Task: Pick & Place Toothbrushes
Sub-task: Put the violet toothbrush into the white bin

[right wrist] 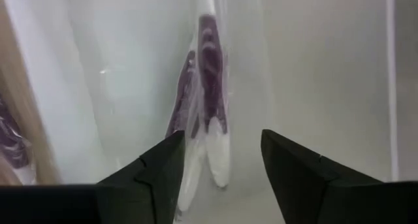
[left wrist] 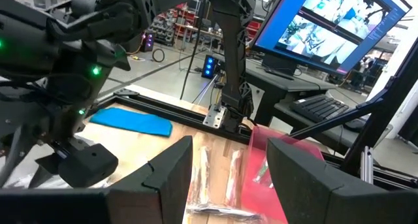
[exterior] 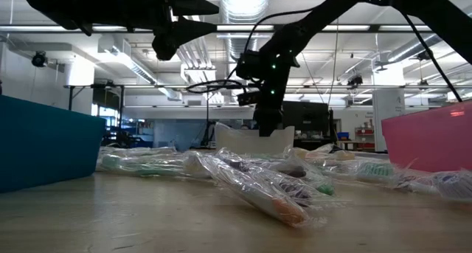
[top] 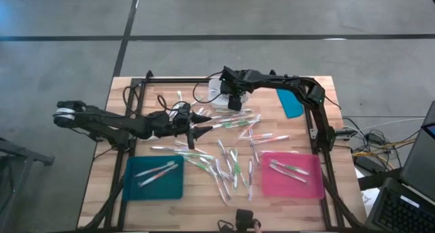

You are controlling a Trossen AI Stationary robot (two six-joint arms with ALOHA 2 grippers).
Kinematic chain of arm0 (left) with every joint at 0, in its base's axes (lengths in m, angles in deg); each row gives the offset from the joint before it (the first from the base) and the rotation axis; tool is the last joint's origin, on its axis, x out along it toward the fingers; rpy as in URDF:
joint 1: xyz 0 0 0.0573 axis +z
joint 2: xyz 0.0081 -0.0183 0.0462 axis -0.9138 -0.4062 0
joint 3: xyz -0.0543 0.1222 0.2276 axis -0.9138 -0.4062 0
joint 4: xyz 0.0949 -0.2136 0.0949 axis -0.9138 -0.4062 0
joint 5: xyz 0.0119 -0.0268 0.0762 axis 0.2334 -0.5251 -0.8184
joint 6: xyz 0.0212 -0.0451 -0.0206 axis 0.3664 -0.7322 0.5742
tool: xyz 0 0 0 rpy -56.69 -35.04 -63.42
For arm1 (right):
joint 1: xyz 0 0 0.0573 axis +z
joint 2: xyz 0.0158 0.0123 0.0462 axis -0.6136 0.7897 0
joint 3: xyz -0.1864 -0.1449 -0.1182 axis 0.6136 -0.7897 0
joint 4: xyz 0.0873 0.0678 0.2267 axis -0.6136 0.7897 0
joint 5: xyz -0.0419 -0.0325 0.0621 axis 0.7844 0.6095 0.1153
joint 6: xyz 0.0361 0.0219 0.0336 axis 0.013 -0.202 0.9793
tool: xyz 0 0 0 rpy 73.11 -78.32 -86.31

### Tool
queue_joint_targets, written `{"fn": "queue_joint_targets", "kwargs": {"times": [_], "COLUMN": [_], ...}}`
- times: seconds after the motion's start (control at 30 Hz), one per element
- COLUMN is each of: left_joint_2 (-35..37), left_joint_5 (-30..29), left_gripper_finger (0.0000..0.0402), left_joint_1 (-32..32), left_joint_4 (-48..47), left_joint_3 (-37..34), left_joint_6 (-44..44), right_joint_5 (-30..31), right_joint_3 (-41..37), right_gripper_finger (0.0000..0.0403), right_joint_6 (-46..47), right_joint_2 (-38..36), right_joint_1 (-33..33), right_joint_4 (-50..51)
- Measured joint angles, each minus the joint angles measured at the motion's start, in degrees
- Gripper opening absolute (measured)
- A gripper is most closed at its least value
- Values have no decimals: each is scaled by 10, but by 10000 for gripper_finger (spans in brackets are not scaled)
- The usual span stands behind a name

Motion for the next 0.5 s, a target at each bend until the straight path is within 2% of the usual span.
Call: {"fn": "queue_joint_targets", "kwargs": {"times": [0.17, 0.33, 0.5], "left_joint_2": [0, 0, 0], "left_joint_5": [0, 0, 0], "left_gripper_finger": [200, 200, 200], "left_joint_1": [0, 0, 0], "left_joint_4": [0, 0, 0], "left_joint_3": [0, 0, 0], "left_joint_6": [5, 11, 14], "right_joint_5": [-62, -147, -153], "right_joint_3": [34, 67, 84], "right_gripper_finger": [186, 152, 100], "right_joint_6": [-2, -19, -45], "right_joint_2": [-1, -1, -1], "right_joint_1": [9, 23, 39], "right_joint_4": [3, 2, -2]}}
